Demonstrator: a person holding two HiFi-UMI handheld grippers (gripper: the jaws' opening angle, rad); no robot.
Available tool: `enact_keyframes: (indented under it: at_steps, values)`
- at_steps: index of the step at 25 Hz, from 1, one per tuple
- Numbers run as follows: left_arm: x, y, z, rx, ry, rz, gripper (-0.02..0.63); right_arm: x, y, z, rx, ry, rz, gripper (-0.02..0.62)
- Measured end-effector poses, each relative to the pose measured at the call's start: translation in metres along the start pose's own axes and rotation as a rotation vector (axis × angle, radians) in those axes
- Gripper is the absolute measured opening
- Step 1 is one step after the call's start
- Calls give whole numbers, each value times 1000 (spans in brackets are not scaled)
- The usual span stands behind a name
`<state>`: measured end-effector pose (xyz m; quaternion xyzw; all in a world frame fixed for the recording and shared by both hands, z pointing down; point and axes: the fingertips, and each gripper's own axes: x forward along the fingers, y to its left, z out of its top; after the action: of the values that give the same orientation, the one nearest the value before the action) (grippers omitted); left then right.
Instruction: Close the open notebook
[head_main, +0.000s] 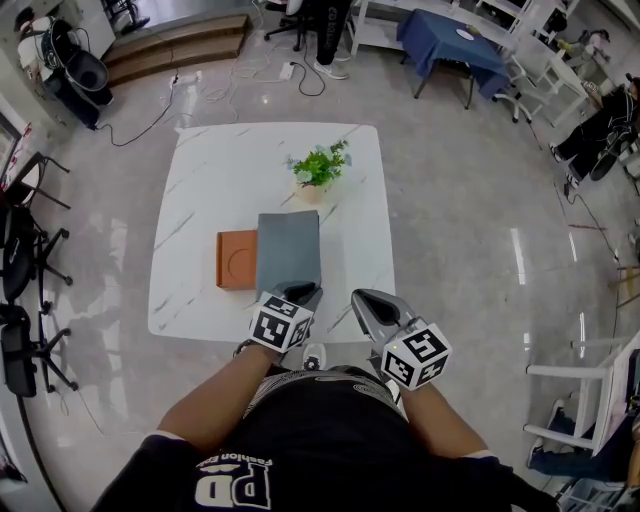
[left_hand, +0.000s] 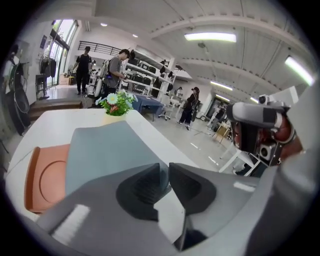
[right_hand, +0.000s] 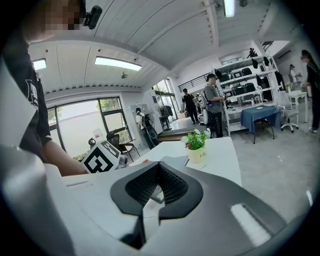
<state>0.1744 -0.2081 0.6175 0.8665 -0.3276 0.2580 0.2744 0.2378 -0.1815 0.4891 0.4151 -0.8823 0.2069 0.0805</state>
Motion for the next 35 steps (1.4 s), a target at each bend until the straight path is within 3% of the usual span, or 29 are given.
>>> enact_keyframes:
  at_steps: [7, 18, 26, 35]
  values:
    - [1, -8, -7, 15, 40, -34, 176, 3, 4, 1, -2, -6, 9, 0]
    - [-28, -5, 6, -1, -9, -105, 183, 19, 22, 8, -2, -24, 0, 0]
    - [-72, 22, 24, -46, -91, -113, 183, 33, 45, 13, -2, -33, -21, 0]
    - [-145, 73, 43, -130, -227, -53, 162, 48, 74, 25, -3, -47, -30, 0]
